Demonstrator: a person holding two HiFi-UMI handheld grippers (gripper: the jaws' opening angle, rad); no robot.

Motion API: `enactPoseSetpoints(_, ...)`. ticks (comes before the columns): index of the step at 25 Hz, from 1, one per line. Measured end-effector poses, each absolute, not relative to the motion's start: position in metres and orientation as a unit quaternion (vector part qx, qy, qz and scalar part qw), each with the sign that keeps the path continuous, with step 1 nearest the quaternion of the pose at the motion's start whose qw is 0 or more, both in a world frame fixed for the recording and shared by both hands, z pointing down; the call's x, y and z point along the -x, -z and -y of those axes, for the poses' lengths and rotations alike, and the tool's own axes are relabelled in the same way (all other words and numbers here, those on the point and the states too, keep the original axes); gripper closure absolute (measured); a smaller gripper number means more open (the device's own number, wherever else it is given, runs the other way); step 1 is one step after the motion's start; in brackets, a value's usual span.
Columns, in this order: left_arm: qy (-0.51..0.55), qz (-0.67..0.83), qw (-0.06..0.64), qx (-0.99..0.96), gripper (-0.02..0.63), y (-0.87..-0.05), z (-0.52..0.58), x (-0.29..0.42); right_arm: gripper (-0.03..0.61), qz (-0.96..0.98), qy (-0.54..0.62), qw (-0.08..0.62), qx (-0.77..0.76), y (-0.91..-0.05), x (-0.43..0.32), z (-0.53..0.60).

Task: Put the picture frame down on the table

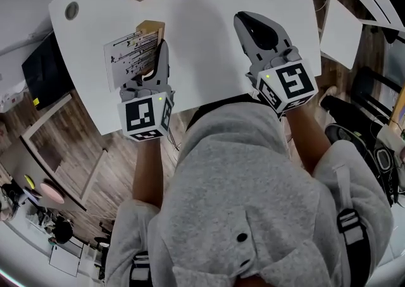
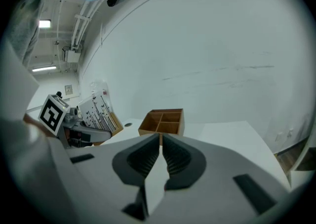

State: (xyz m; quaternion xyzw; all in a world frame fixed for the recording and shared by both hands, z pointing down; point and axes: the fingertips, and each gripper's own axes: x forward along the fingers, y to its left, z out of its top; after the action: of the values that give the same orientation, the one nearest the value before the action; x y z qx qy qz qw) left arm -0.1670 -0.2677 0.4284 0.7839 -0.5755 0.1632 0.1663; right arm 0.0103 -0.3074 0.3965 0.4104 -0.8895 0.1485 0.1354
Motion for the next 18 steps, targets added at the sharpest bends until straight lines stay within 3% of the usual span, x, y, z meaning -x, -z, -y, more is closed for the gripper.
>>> enactPoseSetpoints(18, -0.216, 0.581, 0.205, -0.757, 0.417, -0.498, 0.287, 0.172, 0.540, 0.889, -0.192, 0.160, -0.384, -0.445, -0.001, 0.321)
